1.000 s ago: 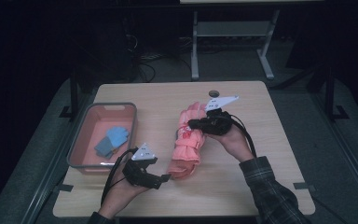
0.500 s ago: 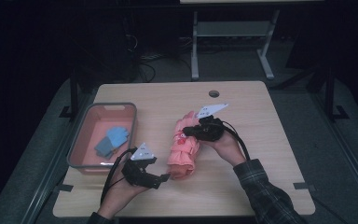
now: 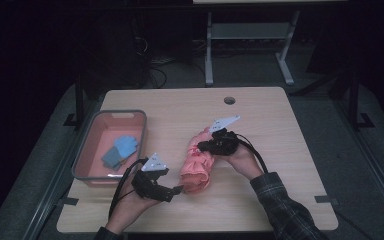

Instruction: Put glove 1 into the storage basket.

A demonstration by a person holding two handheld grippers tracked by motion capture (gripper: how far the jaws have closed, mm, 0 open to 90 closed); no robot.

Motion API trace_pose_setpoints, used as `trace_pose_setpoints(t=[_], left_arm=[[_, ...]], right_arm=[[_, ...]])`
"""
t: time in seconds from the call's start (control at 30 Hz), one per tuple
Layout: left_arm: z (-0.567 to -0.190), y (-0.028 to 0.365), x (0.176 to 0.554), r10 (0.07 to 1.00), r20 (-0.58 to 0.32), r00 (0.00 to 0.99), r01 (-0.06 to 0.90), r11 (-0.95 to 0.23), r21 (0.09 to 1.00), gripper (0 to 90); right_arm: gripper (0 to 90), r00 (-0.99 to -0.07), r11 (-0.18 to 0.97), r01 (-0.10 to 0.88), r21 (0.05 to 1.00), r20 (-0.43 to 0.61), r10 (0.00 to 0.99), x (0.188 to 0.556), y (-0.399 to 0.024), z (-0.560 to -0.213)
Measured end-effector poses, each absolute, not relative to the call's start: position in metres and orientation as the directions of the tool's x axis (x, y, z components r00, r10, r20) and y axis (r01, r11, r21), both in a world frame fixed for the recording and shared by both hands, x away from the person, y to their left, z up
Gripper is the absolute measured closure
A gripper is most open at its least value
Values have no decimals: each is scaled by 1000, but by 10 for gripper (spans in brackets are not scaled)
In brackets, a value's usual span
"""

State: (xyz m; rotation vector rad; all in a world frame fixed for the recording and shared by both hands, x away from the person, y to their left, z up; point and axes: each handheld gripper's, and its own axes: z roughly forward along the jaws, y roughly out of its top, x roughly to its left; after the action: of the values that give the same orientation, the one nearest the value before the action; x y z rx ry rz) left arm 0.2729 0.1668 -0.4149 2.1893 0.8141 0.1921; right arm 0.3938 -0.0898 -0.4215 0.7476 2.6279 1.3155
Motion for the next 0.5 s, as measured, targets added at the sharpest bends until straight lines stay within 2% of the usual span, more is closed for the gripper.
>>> trace_pose_setpoints(t=[0.43,0.5], left_arm=[[-400,161,280,603,-99,791,467,-493,734,185],[-396,161,282,607,-97,789,464,-484,742,186]], right_arm=[[585,-863,444,377,813,135,487,394,-102,-404],[594,-858,426,380,821,140,495,393,-107,-399]])
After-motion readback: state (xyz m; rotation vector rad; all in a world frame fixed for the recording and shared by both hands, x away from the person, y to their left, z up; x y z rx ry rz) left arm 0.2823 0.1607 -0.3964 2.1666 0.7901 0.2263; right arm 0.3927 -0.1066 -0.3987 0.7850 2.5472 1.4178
